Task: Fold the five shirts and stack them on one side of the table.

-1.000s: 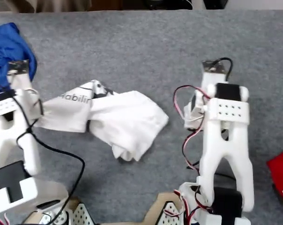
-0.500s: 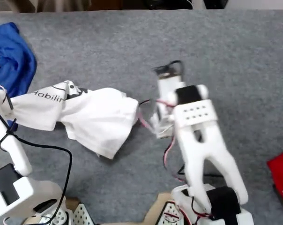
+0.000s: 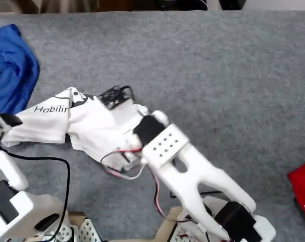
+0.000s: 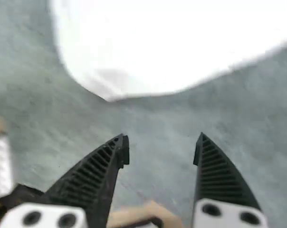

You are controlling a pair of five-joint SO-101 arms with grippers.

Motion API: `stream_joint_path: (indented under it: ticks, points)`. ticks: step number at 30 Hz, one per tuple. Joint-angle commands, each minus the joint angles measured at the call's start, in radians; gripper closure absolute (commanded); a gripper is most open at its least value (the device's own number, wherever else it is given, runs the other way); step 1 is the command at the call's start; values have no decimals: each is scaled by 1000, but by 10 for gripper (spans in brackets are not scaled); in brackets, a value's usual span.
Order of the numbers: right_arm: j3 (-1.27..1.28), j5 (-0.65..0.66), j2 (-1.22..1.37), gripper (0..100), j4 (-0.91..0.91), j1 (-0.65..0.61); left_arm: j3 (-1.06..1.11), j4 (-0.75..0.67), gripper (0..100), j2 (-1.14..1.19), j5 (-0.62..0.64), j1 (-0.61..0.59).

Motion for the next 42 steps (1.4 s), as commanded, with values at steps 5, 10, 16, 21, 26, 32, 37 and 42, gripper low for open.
stream_joint_path:
  ticks: [5,10,16,21,26,32,37,42]
  points:
    - [110,-103,5,790,-299,-130,-63,55,636,-44,-20,-149]
    - [274,-97,5,814,-420,-229,-58,54,636,-38,-126,-245]
    - [372,-97,5,835,-479,-257,-57,54,636,-38,-199,-284]
    - [423,-95,5,832,-574,-200,-57,54,636,-36,-199,-278]
    - [449,-95,30,832,-661,-139,-57,54,636,-36,-199,-276]
    - [384,-98,260,834,-760,-119,-57,54,636,-36,-199,-276]
    - [213,-101,406,836,-637,-71,-57,54,636,-36,-199,-278]
    - [145,-101,427,911,-523,-16,-60,54,636,-36,-201,-284]
